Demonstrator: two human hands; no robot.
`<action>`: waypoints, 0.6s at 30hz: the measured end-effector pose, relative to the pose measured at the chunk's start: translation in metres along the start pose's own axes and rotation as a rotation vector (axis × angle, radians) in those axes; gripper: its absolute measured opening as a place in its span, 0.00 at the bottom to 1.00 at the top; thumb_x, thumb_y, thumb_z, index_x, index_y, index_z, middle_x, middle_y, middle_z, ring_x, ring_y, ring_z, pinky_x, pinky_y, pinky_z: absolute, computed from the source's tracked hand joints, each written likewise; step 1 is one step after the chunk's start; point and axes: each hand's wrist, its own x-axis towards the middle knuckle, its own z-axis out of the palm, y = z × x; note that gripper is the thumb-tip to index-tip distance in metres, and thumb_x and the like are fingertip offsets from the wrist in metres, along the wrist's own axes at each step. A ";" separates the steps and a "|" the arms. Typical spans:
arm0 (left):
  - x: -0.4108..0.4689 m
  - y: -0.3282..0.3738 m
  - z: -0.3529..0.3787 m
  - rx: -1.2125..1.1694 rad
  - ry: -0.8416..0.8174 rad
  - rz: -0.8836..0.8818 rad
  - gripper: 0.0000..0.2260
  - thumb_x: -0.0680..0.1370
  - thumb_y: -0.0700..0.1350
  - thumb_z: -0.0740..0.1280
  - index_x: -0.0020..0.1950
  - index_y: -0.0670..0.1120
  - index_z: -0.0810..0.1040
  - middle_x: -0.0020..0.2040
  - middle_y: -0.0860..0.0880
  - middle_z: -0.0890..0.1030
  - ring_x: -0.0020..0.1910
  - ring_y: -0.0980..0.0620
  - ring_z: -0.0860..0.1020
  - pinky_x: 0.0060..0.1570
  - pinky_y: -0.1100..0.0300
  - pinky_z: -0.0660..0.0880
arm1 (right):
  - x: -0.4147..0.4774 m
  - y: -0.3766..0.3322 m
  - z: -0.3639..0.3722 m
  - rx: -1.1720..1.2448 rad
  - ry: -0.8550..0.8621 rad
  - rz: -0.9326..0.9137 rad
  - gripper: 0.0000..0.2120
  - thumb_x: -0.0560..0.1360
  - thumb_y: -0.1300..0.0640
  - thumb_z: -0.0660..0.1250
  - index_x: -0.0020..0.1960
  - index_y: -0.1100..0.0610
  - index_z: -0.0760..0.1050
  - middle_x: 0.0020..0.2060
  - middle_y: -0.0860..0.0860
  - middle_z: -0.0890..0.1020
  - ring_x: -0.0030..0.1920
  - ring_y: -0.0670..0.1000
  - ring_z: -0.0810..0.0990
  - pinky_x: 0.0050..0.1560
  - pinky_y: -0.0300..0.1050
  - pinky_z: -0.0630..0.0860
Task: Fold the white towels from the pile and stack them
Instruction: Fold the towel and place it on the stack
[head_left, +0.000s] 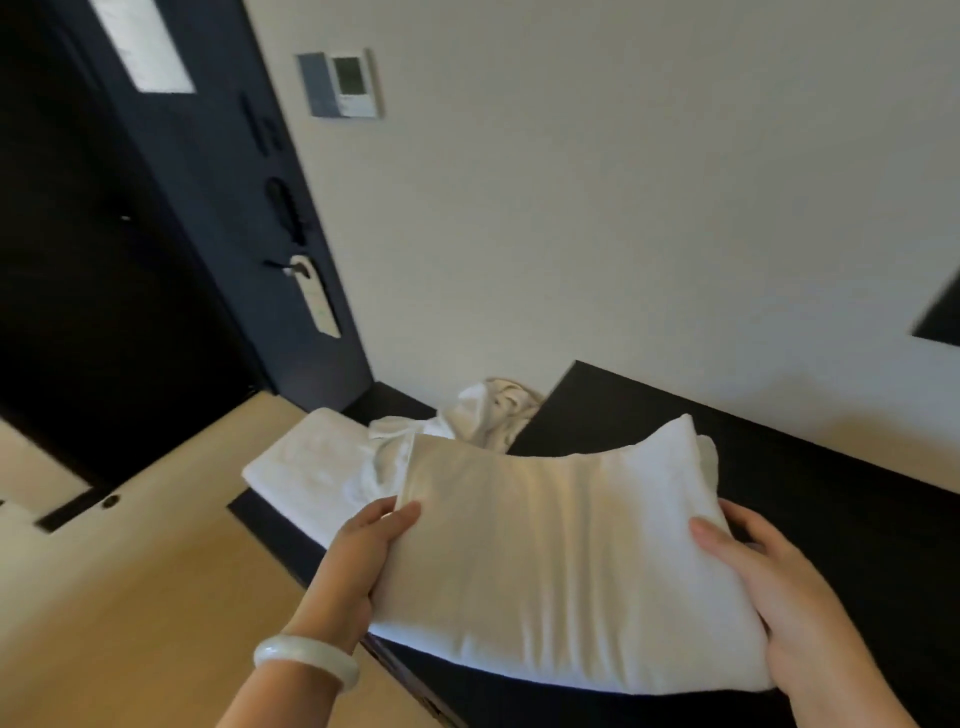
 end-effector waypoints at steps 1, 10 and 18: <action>0.001 0.002 -0.017 -0.016 0.013 0.010 0.10 0.76 0.50 0.72 0.55 0.50 0.82 0.46 0.45 0.86 0.44 0.43 0.85 0.45 0.48 0.81 | -0.003 -0.004 0.017 -0.017 -0.026 -0.005 0.20 0.71 0.49 0.74 0.58 0.39 0.70 0.51 0.54 0.79 0.49 0.62 0.80 0.50 0.64 0.77; 0.049 0.018 -0.186 -0.118 0.071 0.054 0.09 0.77 0.47 0.70 0.57 0.48 0.82 0.48 0.42 0.86 0.47 0.39 0.84 0.52 0.41 0.80 | -0.027 -0.017 0.201 -0.046 -0.118 -0.112 0.15 0.72 0.52 0.74 0.56 0.43 0.75 0.51 0.55 0.80 0.51 0.59 0.80 0.53 0.60 0.76; 0.118 0.030 -0.307 -0.111 0.123 0.028 0.08 0.76 0.43 0.71 0.54 0.47 0.83 0.46 0.40 0.85 0.45 0.37 0.84 0.49 0.44 0.80 | -0.006 0.028 0.359 -0.042 -0.111 -0.026 0.20 0.71 0.56 0.76 0.61 0.48 0.77 0.44 0.61 0.84 0.47 0.62 0.83 0.57 0.61 0.78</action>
